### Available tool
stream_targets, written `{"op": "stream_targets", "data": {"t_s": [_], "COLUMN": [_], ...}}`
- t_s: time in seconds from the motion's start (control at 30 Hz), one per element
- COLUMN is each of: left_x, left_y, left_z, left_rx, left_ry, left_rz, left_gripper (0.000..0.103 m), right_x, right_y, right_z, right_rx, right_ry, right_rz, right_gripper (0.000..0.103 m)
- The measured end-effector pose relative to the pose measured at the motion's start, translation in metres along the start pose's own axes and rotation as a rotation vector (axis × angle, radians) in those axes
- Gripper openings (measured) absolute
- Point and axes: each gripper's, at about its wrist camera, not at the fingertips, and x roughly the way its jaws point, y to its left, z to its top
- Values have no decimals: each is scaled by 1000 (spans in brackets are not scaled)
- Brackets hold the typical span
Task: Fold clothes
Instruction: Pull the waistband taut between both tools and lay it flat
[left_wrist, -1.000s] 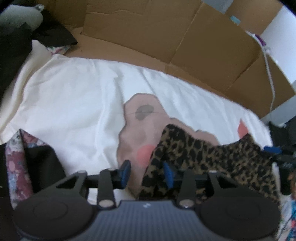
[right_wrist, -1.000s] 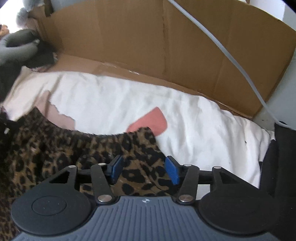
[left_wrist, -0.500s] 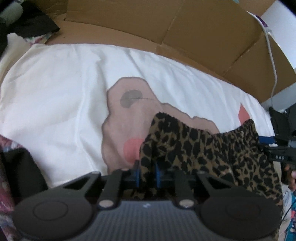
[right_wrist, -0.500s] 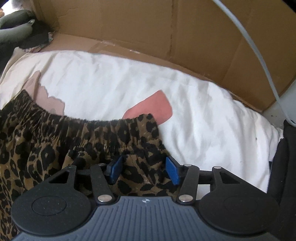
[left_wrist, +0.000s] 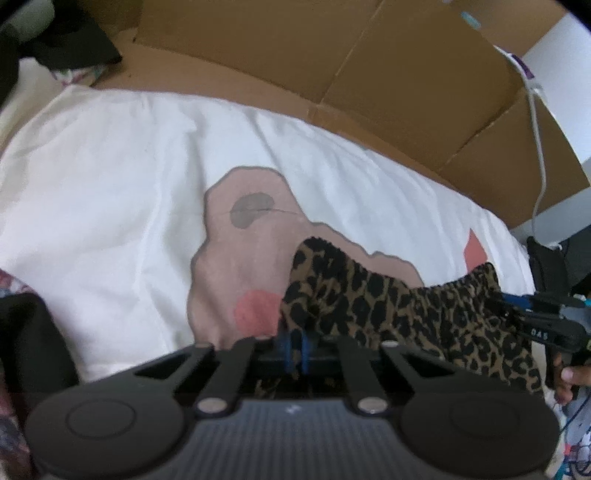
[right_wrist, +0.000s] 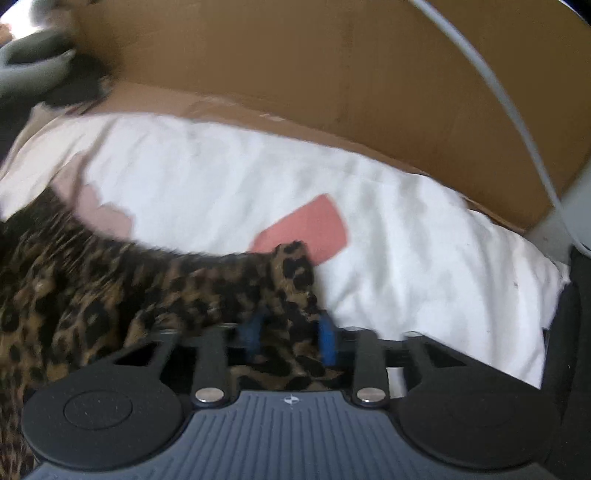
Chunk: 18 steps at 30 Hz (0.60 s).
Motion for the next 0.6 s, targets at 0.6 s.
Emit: {"op": "stream_targets", "data": {"t_s": [0.6], "left_x": [-24], "left_y": [-29], "left_z": [47], "left_rx": [129], "left_ry": [-174], "left_rz": [54], "left_gripper": [2], "right_x": [-42], "right_y": [-3], "right_z": [39], "right_rx": [-14], "right_ry": [-214], "right_rz": [-199], "right_gripper": [7]}}
